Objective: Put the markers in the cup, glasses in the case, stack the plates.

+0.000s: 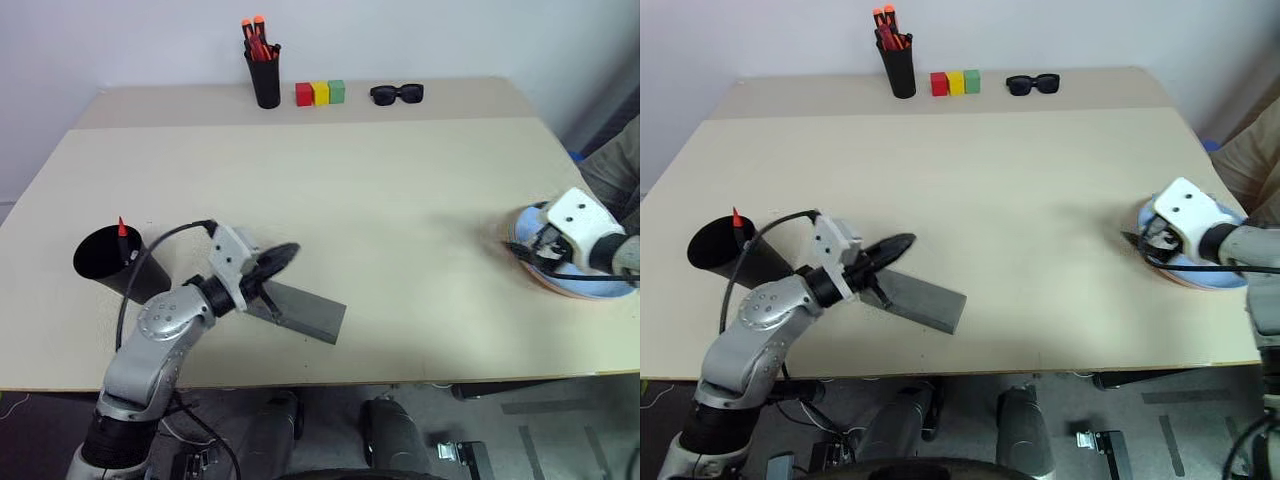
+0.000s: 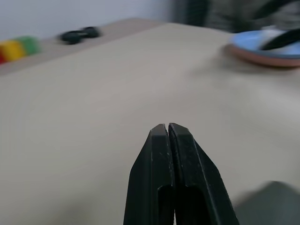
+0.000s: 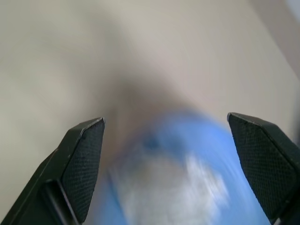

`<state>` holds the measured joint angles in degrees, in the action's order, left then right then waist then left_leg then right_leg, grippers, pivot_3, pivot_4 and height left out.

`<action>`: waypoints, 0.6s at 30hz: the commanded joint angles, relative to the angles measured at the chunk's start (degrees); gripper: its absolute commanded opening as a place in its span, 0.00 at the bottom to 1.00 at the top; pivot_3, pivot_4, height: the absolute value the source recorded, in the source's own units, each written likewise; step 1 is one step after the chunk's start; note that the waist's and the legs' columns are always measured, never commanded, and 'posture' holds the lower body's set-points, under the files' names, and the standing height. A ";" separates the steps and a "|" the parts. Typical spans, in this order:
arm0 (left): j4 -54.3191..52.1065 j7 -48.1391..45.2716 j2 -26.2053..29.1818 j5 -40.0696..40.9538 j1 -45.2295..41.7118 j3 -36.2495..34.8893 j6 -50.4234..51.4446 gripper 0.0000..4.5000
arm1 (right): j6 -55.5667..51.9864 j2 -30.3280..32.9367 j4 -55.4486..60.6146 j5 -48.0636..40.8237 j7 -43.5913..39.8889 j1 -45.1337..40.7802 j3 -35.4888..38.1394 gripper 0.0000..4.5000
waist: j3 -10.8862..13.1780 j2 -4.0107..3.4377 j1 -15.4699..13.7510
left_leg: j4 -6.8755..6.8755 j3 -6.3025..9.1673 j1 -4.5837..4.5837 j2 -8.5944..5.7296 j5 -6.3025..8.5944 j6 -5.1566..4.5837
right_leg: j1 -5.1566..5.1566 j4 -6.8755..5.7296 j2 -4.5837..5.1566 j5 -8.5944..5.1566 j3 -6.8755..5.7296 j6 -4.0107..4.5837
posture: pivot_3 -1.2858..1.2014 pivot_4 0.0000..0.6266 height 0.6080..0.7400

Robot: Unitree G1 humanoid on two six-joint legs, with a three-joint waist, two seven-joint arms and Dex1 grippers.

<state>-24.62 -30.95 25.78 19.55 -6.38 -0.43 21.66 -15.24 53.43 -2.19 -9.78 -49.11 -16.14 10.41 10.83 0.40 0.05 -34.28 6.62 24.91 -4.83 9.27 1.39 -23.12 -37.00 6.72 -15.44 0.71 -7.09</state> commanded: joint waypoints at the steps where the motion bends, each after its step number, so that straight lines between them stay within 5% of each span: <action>1: 0.22 1.82 1.08 -1.44 1.35 -4.64 -2.37 0.00 | -3.81 -3.64 6.44 -7.49 -2.48 -2.66 0.11 0.94 | 0.00 0.01 -0.13 | 0.00 0.01 0.00 -0.01 0.00 0.00 | 0.00 0.00 0.00 0.00 0.00 0.00 | 0.52 0.24 1.00; 18: -0.03 2.20 3.79 -1.74 3.03 -8.74 -0.88 0.00 | -0.76 -11.76 0.20 -8.14 -2.97 -7.57 -4.25 0.94 | 0.01 0.06 -0.51 | 0.05 0.01 0.00 -0.03 0.03 -0.01 | -0.05 0.02 0.02 0.00 0.01 0.01 | 0.52 0.24 1.00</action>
<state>-23.14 -29.28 29.12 17.42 -3.06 -7.34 20.99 -17.48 42.10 -2.10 -18.24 -52.22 -22.39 6.54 10.84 0.46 -0.46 -34.23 6.62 24.91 -4.85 9.30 1.38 -23.17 -36.98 6.73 -15.44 0.72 -7.08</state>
